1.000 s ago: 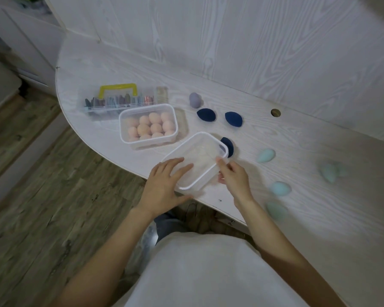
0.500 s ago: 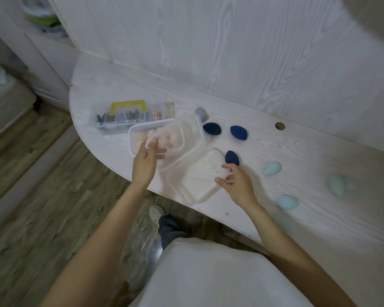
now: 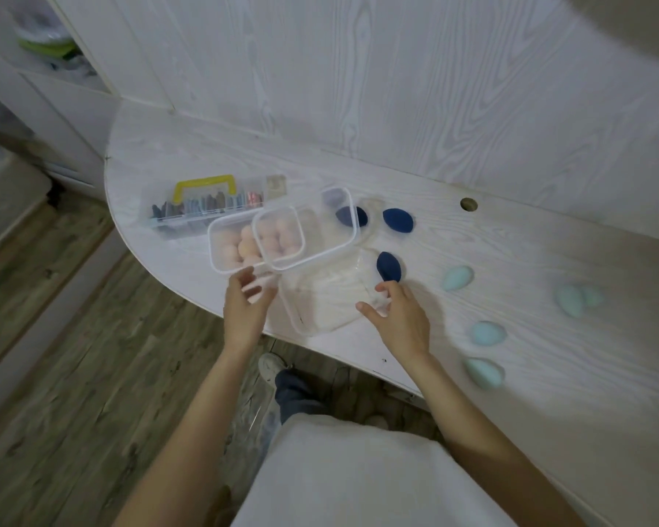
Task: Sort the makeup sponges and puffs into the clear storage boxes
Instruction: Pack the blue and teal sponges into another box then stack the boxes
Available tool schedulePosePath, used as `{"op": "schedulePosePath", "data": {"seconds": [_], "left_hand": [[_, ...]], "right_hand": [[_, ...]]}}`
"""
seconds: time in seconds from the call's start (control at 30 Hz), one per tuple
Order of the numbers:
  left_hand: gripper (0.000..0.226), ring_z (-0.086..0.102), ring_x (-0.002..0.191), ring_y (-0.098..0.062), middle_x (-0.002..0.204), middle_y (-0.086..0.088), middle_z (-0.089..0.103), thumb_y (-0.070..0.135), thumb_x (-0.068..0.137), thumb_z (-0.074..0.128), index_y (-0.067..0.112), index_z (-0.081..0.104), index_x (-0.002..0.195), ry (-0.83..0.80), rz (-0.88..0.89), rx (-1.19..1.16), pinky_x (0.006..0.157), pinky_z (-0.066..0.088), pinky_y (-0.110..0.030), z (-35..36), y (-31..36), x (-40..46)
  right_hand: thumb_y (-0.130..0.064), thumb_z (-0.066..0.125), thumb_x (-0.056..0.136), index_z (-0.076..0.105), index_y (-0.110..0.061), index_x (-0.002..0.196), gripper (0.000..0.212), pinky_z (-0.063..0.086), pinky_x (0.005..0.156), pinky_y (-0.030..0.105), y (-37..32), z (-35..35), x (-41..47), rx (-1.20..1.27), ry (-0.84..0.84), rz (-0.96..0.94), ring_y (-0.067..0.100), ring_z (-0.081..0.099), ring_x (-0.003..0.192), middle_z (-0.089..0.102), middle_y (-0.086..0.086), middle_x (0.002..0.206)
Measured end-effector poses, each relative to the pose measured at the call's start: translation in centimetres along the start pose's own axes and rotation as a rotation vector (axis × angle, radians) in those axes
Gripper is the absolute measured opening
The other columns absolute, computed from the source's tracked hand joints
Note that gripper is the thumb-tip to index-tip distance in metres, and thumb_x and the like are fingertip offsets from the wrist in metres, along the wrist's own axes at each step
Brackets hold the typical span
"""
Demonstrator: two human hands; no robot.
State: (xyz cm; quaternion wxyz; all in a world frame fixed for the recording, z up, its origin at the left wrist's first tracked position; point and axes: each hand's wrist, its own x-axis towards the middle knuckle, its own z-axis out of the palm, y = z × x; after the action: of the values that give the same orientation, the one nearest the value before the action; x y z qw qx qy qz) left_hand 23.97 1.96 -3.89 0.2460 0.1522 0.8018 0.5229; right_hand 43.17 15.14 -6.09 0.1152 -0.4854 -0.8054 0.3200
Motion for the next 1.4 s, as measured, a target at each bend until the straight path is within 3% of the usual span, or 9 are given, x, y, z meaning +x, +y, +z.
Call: {"op": "schedulePosePath", "data": {"seconds": [0.1,0.2,0.37,0.6,0.77,0.93,1.03,1.23,1.4], "left_hand": [[0.054,0.057,0.101,-0.02,0.117,-0.002,0.054,0.021,0.082,0.071,0.013,0.044,0.129,-0.15,-0.11,0.055,0.081,0.05,-0.034,0.9,-2.0,-1.9],[0.052,0.062,0.094,-0.027,0.116,-0.01,0.059,0.011,0.082,0.07,0.008,0.048,0.129,-0.182,-0.141,0.013,0.07,0.055,-0.031,1.7,-3.3,-2.7],[0.047,0.063,0.087,-0.029,0.109,-0.016,0.058,0.003,0.082,0.068,0.001,0.052,0.126,-0.118,-0.151,-0.086,0.062,0.057,-0.021,2.7,-3.6,-2.7],[0.045,0.062,0.088,-0.025,0.109,-0.01,0.06,0.01,0.082,0.069,0.012,0.053,0.124,-0.08,-0.134,-0.084,0.068,0.051,-0.03,3.3,-3.9,-3.1],[0.054,0.06,0.091,-0.016,0.11,0.0,0.055,0.015,0.081,0.071,0.019,0.047,0.129,-0.051,-0.065,0.008,0.074,0.053,-0.033,3.0,-3.1,-3.8],[0.033,0.05,0.096,-0.013,0.111,0.0,0.048,0.015,0.084,0.067,0.018,0.057,0.116,-0.014,0.363,0.379,0.079,0.048,-0.029,3.0,-2.9,-4.7],[0.026,0.048,0.101,-0.015,0.108,0.0,0.054,0.024,0.086,0.066,0.017,0.061,0.111,-0.092,0.502,0.493,0.087,0.039,-0.024,2.7,-3.4,-4.7],[0.054,0.042,0.11,-0.013,0.122,0.002,0.052,0.027,0.079,0.072,0.014,0.05,0.128,-0.127,0.479,0.454,0.093,0.035,-0.025,1.8,-3.6,-4.5],[0.064,0.036,0.121,-0.017,0.128,-0.001,0.051,0.049,0.076,0.06,0.014,0.051,0.128,-0.18,0.622,0.68,0.102,0.028,-0.027,1.0,-4.2,-2.7]], "right_hand": [[-0.045,0.055,0.09,0.04,-0.029,0.135,0.05,0.049,0.082,0.032,0.3,-0.8,-0.7,0.13,-0.05,-0.031,0.014,0.056,0.1,0.055,0.0,0.123],[-0.034,0.057,0.092,0.032,-0.033,0.14,0.055,0.046,0.082,0.029,1.7,-2.6,-2.0,0.186,0.035,-0.037,0.011,0.052,0.097,0.054,-0.005,0.112],[-0.014,0.067,0.083,0.055,-0.017,0.118,0.037,0.04,0.085,0.032,7.8,-5.7,-4.8,-0.209,0.181,0.051,0.023,0.049,0.101,0.059,0.008,0.111],[-0.021,0.067,0.084,0.061,-0.018,0.117,0.034,0.04,0.08,0.035,11.3,-6.4,-6.7,-0.396,0.009,0.2,0.029,0.047,0.097,0.058,0.013,0.115],[-0.026,0.067,0.085,0.062,-0.016,0.109,0.026,0.046,0.074,0.029,6.3,-6.3,-5.0,0.024,0.124,0.129,0.018,0.056,0.09,0.06,0.003,0.101],[-0.015,0.069,0.083,0.056,-0.018,0.101,0.023,0.046,0.074,0.006,-1.5,-5.1,-2.0,0.575,-0.05,0.037,-0.001,0.058,0.088,0.059,-0.017,0.095],[-0.02,0.07,0.082,0.058,-0.017,0.1,0.022,0.046,0.075,0.014,-5.0,-1.9,-0.4,0.437,-0.164,-0.122,0.004,0.058,0.087,0.063,-0.011,0.096],[-0.017,0.071,0.081,0.059,-0.012,0.098,0.021,0.054,0.081,0.036,-6.4,3.1,1.2,0.151,-0.306,-0.189,0.017,0.062,0.086,0.063,0.005,0.102],[-0.02,0.067,0.084,0.066,-0.016,0.104,0.02,0.052,0.082,0.037,-6.2,3.2,1.2,-0.074,-0.359,-0.293,0.02,0.062,0.091,0.066,0.004,0.103]]}}
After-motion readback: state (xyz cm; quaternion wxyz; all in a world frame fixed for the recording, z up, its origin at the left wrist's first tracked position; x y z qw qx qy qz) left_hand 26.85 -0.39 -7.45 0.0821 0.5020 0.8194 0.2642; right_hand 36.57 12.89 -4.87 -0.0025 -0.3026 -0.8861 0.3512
